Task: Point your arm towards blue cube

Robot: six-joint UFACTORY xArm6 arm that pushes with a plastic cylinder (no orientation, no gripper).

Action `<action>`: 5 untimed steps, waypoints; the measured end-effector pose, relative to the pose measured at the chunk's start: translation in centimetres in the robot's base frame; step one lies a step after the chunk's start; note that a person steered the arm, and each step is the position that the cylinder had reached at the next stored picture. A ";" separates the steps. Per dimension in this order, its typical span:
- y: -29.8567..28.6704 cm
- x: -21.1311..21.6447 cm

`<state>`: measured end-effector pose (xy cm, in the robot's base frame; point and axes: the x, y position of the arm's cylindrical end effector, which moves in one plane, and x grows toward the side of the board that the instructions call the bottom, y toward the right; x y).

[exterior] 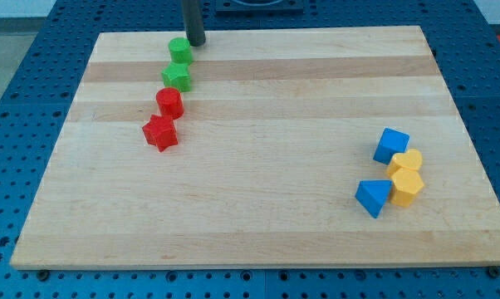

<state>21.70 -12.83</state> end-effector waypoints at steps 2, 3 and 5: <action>-4.7 12.1; -4.1 17.4; 2.2 25.7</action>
